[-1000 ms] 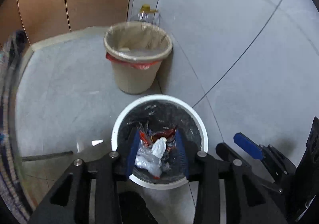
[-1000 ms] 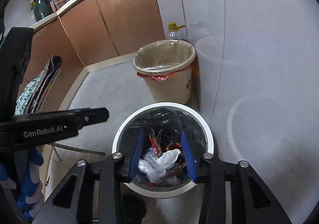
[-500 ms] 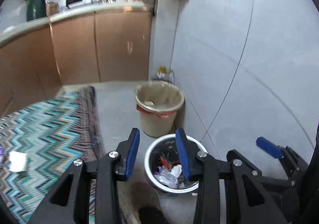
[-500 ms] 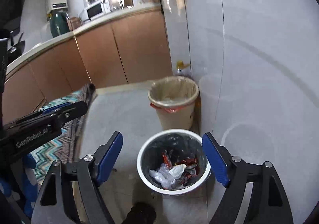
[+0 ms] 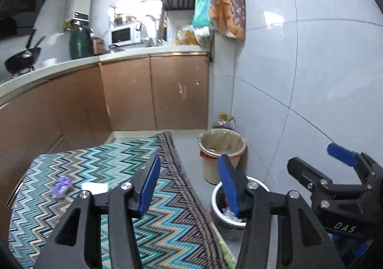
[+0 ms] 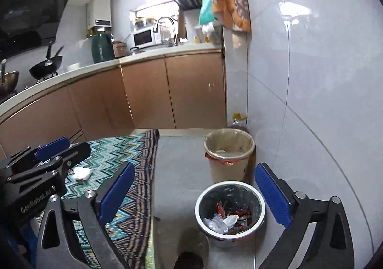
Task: Collect trash
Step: 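Move both tools back over the purple bag and tissue on the rug, then grasp the purple bag with the left tool while the right tool grasps the white tissue, then carry the purple bag and white tissue over the black-lined bin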
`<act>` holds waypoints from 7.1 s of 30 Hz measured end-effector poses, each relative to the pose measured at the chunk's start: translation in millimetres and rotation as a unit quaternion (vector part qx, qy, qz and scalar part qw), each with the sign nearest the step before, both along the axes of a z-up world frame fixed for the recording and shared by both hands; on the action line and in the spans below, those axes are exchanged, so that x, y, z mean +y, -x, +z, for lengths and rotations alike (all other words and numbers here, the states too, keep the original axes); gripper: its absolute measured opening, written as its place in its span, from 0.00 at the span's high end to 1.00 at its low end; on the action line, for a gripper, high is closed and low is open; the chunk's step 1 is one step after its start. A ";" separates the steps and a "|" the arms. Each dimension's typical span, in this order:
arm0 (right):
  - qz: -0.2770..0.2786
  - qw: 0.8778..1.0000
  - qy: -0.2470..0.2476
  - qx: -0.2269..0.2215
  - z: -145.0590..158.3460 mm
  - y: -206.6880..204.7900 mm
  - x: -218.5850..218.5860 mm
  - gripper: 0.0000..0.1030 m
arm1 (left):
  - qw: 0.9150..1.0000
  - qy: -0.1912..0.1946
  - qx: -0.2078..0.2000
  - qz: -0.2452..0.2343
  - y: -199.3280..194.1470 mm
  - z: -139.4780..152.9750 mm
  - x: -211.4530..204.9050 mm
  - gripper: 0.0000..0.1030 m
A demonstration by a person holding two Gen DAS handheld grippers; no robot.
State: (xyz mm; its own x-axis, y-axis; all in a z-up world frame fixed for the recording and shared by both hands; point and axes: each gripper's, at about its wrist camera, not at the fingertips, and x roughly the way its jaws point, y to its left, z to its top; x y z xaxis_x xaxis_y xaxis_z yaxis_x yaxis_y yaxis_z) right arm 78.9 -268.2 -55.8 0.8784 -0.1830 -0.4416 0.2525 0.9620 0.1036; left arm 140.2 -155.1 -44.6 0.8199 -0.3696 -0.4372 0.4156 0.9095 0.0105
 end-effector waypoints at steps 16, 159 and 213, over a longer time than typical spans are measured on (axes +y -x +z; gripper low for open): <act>0.024 0.998 0.027 -0.041 34.0 47.7 58.0 0.00 | 0.998 0.022 -0.030 0.047 58.1 11.0 73.4 0.43; 0.344 0.923 0.006 0.175 -103.6 -223.8 254.8 0.98 | 0.981 0.037 0.174 0.083 -184.1 -123.5 282.9 0.71; 0.024 0.995 -0.062 0.076 -71.3 -54.2 -80.1 0.98 | 0.965 -0.055 0.192 -0.170 -106.2 -88.2 -111.5 0.71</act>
State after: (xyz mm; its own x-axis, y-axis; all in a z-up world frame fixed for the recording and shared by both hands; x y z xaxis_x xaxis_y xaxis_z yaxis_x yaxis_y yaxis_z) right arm 133.2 -348.3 -127.2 0.8060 -0.0785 -0.5867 0.2284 0.9557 0.1858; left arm 246.4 -266.6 -132.9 0.4285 -0.5227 -0.7370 0.6824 0.7218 -0.1153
